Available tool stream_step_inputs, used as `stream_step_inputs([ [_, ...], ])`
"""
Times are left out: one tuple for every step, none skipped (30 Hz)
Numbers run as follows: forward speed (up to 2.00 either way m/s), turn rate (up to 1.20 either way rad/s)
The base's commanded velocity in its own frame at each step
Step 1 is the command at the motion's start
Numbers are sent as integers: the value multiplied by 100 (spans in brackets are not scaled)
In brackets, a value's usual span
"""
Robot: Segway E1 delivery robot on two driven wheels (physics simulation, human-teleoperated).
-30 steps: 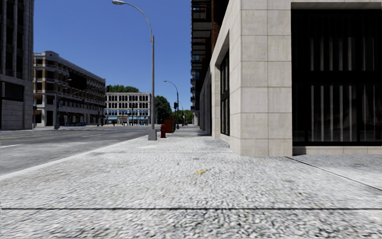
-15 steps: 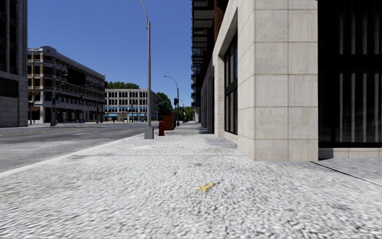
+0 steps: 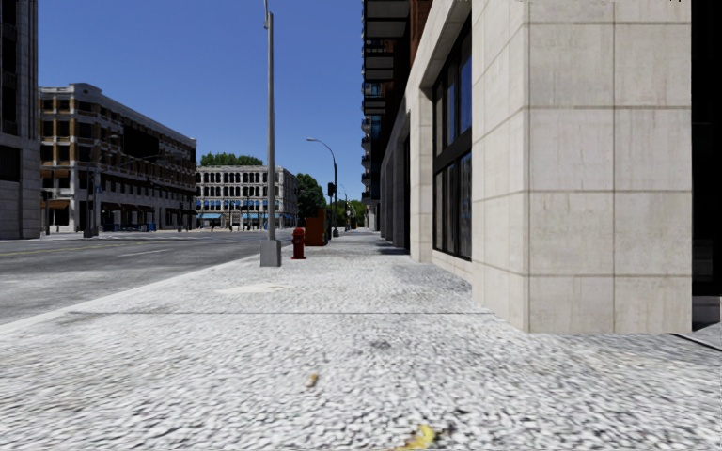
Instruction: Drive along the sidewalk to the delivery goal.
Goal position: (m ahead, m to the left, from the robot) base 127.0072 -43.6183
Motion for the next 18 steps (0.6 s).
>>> stream_step_inputs([
  [200,0],
  [200,0],
  [200,0],
  [200,0],
  [200,0],
  [200,0],
  [200,0],
  [200,0],
  [200,0],
  [200,0],
  [200,0],
  [200,0],
  [200,0],
  [200,0],
  [200,0],
  [200,0],
  [200,0],
  [200,0],
])
